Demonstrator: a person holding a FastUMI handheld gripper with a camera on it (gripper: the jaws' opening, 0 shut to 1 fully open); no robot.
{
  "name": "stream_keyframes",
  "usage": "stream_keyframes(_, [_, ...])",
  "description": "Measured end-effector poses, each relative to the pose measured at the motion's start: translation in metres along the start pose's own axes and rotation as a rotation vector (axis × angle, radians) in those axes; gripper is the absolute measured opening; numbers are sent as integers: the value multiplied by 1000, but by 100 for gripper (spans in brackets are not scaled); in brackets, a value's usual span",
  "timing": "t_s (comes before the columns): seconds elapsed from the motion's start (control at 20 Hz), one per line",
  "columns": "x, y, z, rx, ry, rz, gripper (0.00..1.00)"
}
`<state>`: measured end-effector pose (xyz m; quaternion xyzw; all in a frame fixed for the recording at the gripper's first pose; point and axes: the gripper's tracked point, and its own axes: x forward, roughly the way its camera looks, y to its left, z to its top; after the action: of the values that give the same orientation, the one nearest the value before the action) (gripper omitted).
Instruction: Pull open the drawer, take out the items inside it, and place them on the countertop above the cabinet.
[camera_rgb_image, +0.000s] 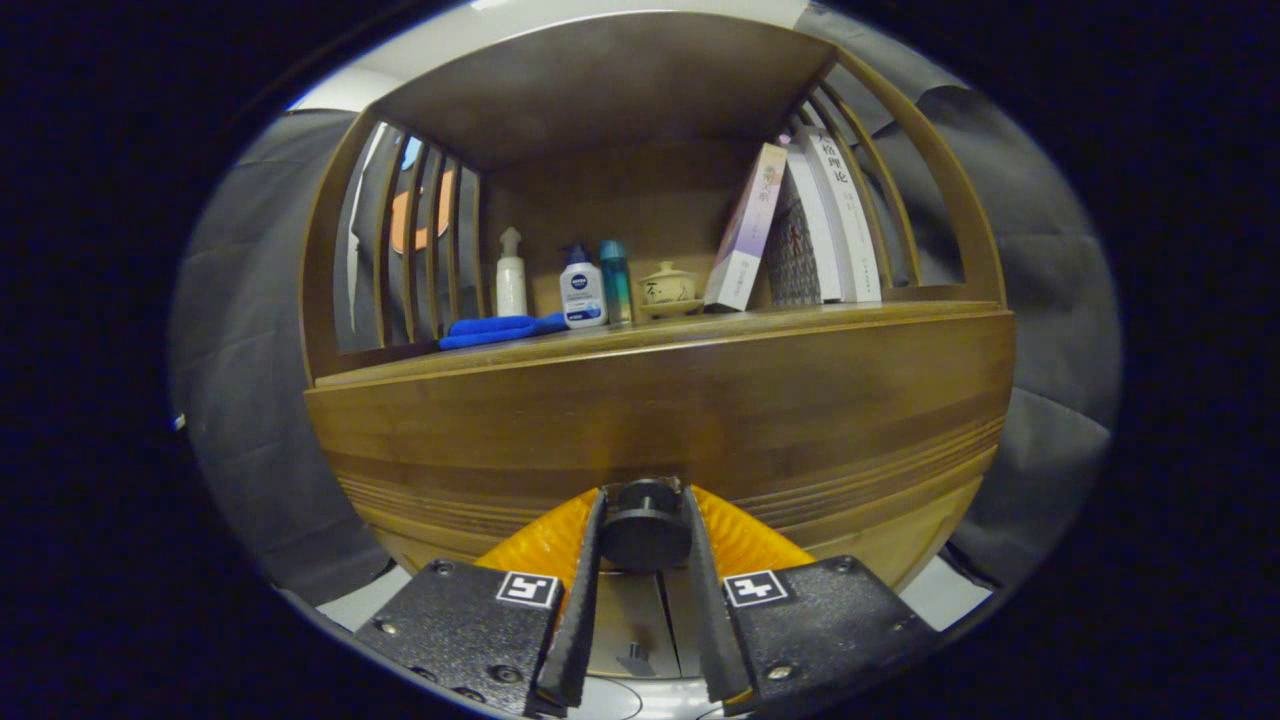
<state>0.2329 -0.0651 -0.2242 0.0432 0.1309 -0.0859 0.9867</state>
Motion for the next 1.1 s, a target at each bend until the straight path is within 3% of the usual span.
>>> stream_keyframes(0.3, [-13,0,-3,1,29,16,41])
stream_keyframes(1.1, [-171,2,-45,-28,61,34,40])
